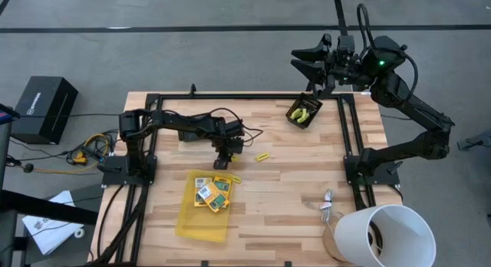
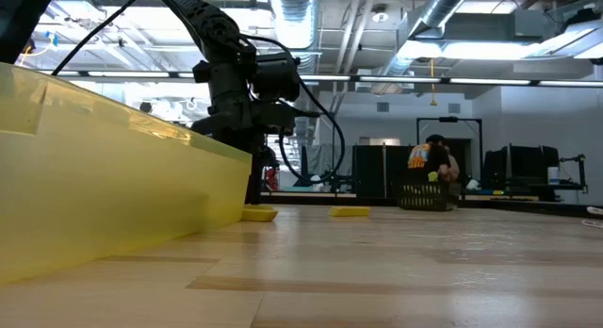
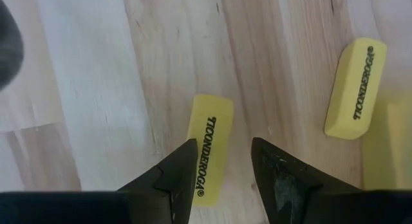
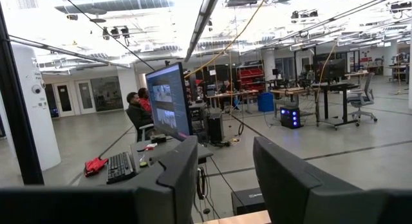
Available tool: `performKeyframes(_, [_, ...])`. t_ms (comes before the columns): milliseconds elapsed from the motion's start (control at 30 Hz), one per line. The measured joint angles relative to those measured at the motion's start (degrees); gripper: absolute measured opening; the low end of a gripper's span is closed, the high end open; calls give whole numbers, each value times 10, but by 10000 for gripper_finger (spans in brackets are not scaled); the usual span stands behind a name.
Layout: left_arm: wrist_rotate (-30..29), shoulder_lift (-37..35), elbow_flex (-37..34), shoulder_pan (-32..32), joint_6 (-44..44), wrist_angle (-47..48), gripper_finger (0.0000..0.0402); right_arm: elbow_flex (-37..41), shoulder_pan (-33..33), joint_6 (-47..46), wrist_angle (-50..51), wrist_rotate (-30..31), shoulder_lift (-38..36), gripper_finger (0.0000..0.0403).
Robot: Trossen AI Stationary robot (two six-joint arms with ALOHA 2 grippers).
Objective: Pick & Place School Supplies
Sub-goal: Put the yellow eraser into the left black bin
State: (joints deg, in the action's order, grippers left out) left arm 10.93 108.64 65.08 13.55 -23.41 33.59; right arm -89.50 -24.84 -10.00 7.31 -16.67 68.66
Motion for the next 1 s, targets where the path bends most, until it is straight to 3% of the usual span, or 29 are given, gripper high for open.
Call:
performKeyframes(500, [-28, 4, -2, 28, -19, 3, 145, 0, 0, 0, 0, 0, 0, 143])
performKeyframes(1000, [-17, 22, -2, 33, -26, 11, 141, 0, 0, 0, 0, 0, 0, 143])
